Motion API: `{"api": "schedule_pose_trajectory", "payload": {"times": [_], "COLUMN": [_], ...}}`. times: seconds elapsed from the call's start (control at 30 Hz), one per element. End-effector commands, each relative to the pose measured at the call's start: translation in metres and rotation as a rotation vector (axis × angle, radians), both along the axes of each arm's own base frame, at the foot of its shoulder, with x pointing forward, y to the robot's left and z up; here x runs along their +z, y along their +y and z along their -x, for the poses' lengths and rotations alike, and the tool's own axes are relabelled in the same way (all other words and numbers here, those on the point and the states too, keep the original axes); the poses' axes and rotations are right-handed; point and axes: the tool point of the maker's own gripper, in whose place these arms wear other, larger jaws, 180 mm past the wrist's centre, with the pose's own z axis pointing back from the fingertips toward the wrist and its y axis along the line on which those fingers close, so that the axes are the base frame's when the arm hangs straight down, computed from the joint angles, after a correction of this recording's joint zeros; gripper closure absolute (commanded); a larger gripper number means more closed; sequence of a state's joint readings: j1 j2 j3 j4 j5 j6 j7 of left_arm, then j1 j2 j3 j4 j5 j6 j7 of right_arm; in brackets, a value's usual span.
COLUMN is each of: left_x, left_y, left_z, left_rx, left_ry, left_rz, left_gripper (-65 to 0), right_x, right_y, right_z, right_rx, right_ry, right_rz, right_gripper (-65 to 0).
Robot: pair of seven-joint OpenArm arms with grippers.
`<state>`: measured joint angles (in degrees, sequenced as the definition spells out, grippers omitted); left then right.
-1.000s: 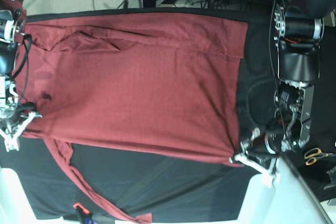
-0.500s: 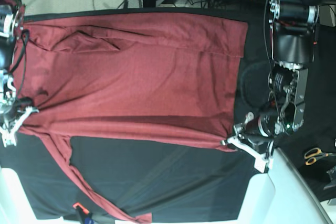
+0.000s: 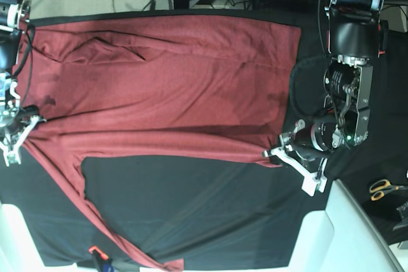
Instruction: Fold the T-shirt properly
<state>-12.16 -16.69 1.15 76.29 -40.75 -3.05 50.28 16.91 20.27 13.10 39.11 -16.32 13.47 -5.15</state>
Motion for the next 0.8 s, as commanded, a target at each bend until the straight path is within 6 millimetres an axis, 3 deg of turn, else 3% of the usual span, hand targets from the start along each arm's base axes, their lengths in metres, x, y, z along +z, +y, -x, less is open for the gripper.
{"api": "schedule_pose_trajectory", "payload": {"times": [0.0,0.23,0.77], "left_x": [0.014,0.003,-0.005], "left_y": [0.003,0.000,0.000], "left_z": [-0.007,0.012,0.021], "left_rx": [-0.004,-0.020,-0.020], "left_ry": [-0.042,-0.007,0.014], "left_rz": [-0.002,-0.006,-0.007], "left_gripper": [0.0,0.0,0.0], "right_x": [0.019,0.025,0.024], "right_y": [-0.013,-0.013,-0.005], "right_z": [-0.012,0.000,0.030], "right_rx": [-0.005,0.021,0.001], "right_ry": [-0.054,-0.073,0.021], "right_rz": [0.028,0.065,0.107], "right_gripper": [0.0,0.0,0.0]}}
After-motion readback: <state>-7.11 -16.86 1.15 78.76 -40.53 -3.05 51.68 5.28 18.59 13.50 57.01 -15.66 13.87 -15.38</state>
